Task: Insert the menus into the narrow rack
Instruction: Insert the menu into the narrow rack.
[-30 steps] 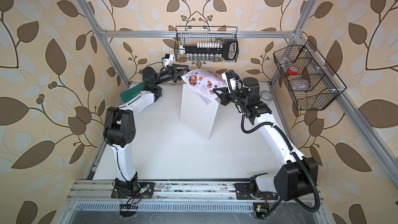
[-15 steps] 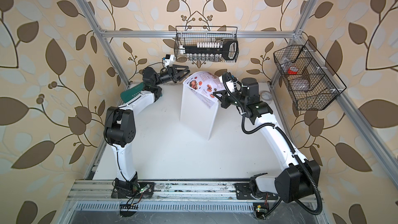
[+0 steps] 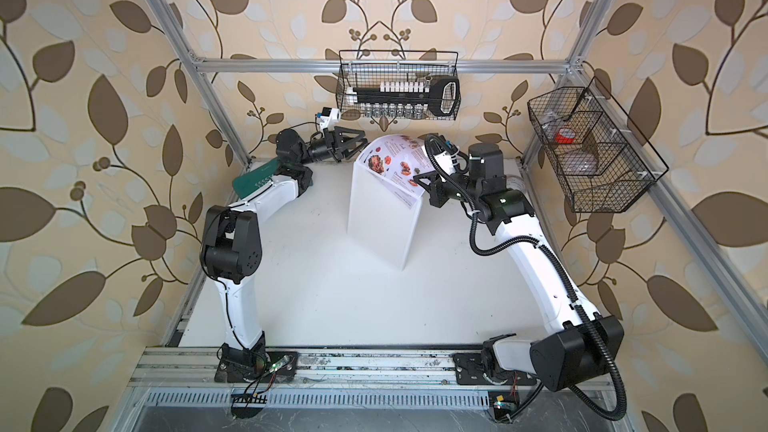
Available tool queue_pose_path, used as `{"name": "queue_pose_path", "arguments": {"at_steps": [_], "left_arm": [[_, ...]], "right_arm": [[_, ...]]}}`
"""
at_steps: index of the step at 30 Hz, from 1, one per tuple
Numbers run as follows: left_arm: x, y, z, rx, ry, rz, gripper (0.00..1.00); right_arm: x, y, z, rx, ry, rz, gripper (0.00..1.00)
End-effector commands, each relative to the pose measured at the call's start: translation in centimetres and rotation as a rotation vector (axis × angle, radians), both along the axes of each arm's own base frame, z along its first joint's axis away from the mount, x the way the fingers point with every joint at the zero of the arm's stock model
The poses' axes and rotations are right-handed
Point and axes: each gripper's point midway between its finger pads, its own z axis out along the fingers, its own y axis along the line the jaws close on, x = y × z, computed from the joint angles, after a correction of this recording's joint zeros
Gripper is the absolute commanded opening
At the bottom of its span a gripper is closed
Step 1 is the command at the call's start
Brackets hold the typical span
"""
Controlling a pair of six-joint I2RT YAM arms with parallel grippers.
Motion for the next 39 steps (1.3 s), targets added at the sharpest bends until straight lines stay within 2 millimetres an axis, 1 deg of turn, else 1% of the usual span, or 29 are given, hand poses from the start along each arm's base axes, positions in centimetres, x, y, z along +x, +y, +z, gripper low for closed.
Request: {"name": "queue_pose_path", "arguments": {"at_steps": [1, 3, 7, 9, 13, 18, 21, 25, 29, 31, 35, 39], "left_arm": [[-1.2, -0.3, 1.2, 0.013, -0.079, -0.03, 0.49], [-1.3, -0.3, 1.1, 0.017, -0.078, -0.034, 0.49], [-1.4, -0.3, 1.0, 0.022, -0.081, -0.035, 0.49], [-1.5, -0.4, 0.8, 0.03, -0.075, -0.04, 0.49], [-1.7, -0.4, 0.2, 0.051, -0.064, -0.051, 0.49], [-2.0, -0.4, -0.4, 0.078, -0.053, -0.063, 0.49], [-2.4, -0.5, -0.4, 0.088, -0.051, -0.076, 0.5], [-2.8, -0.4, -0.6, 0.106, -0.043, -0.092, 0.5], [-3.2, -0.1, -1.4, 0.147, -0.012, -0.115, 0.5], [-3.6, 0.0, -1.5, 0.162, -0.003, -0.123, 0.52], [-4.3, 0.1, -1.2, 0.175, 0.02, -0.148, 0.57], [-4.8, 0.1, -1.1, 0.181, 0.061, -0.168, 0.65]], "right_arm": [[-0.2, 0.2, -1.1, -0.058, 0.03, 0.015, 0.0], [-0.1, 0.2, -1.6, -0.077, 0.037, 0.011, 0.0], [0.0, 0.4, -1.6, -0.097, 0.031, 0.011, 0.0], [0.1, 0.7, -1.6, -0.113, 0.025, 0.014, 0.0], [0.4, 1.3, -2.2, -0.164, 0.026, 0.02, 0.0], [0.3, 1.1, -1.3, -0.185, -0.016, 0.021, 0.0], [0.3, 1.1, -0.6, -0.194, -0.039, 0.031, 0.0], [0.6, 1.3, -1.0, -0.2, -0.03, 0.043, 0.0], [0.7, 1.5, -1.2, -0.195, -0.022, 0.047, 0.0], [0.7, 1.5, -1.0, -0.193, -0.028, 0.045, 0.0], [0.7, 1.5, -0.9, -0.19, -0.038, 0.042, 0.0], [0.8, 1.6, -1.1, -0.186, -0.032, 0.045, 0.0]]}}
